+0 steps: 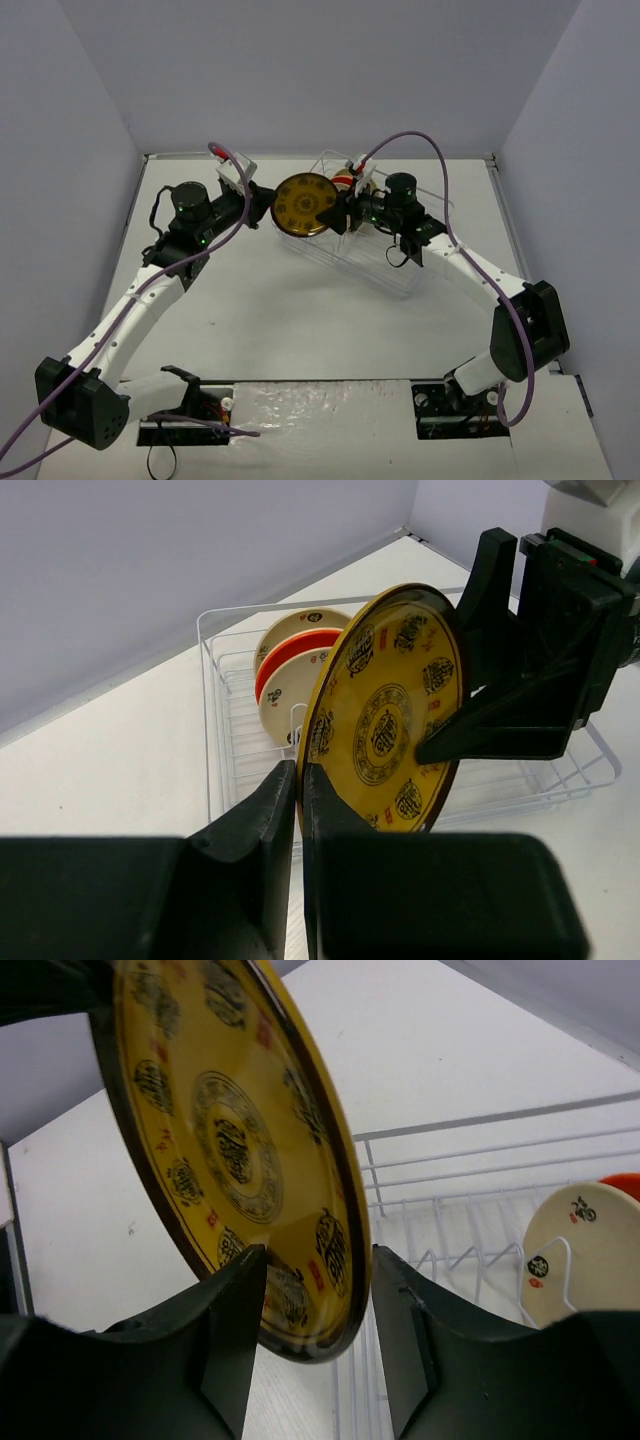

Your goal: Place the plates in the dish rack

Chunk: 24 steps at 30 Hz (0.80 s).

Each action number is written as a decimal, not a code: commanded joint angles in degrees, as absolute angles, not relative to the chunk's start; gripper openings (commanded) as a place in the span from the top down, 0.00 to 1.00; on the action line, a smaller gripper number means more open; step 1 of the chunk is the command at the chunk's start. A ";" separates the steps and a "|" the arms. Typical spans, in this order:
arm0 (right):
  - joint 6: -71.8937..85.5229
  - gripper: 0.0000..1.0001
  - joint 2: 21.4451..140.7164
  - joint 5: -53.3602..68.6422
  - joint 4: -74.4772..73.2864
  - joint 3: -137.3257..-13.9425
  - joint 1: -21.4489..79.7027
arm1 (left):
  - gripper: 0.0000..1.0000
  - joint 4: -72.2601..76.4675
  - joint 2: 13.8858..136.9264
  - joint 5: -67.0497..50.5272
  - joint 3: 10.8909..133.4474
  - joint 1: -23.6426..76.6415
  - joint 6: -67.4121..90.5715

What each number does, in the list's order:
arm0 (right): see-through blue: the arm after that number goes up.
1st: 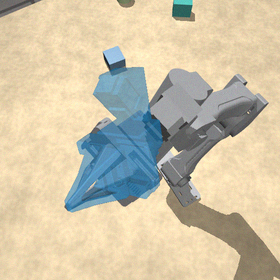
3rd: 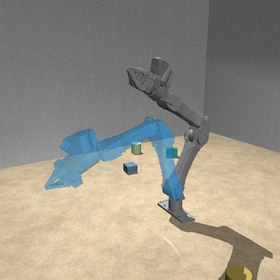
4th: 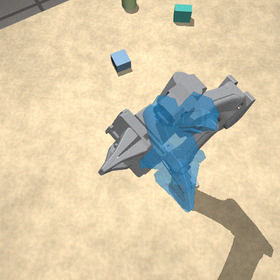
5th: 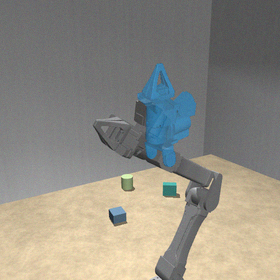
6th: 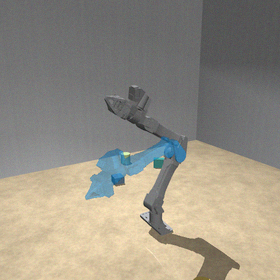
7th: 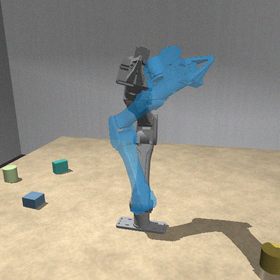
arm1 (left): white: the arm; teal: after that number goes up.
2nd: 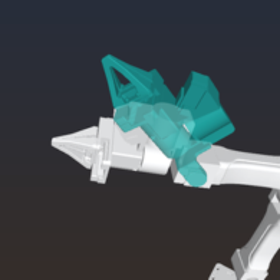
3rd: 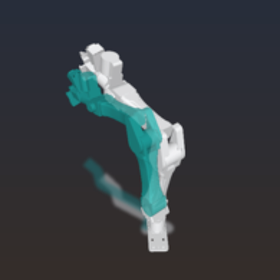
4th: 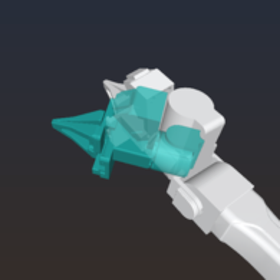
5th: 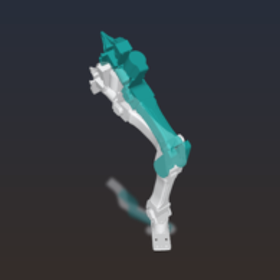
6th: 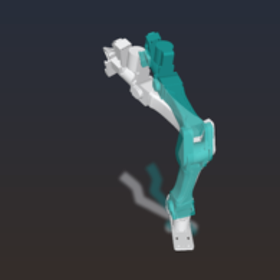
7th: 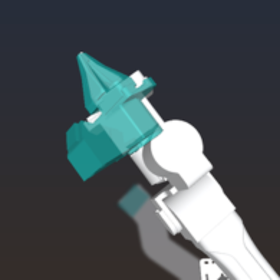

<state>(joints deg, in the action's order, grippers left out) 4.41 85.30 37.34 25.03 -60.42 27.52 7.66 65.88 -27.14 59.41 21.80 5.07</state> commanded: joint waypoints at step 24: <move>-9.68 1.00 83.54 22.60 23.28 -68.33 23.91 | 0.03 -7.32 56.10 19.78 61.54 21.74 21.43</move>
<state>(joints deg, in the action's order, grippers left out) -2.17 85.22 31.94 22.89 -64.88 23.86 0.38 60.47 -2.81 61.09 22.12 11.26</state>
